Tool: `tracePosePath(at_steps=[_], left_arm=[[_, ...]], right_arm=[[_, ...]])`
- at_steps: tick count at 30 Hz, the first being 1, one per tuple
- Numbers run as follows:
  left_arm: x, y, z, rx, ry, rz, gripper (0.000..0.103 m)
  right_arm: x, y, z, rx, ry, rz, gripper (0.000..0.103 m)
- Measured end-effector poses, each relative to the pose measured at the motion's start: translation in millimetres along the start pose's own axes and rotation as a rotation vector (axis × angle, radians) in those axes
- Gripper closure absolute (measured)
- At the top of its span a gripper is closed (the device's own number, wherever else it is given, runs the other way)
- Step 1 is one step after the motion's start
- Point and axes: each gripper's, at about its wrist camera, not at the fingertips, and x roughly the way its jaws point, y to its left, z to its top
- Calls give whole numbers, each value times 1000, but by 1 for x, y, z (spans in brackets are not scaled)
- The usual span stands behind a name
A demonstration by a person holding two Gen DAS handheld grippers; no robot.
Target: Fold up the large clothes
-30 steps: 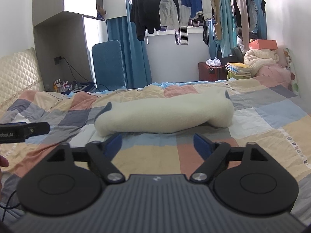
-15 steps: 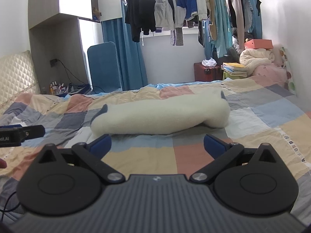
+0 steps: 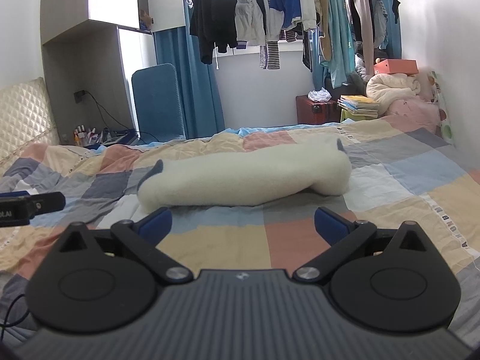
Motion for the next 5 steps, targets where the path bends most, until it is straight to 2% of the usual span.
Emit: tracePosePath(at_steps=[5], left_arm=[[-1, 1, -1, -7, 1, -4, 1]], right_arm=[[-4, 0, -1, -1, 1, 0, 0]])
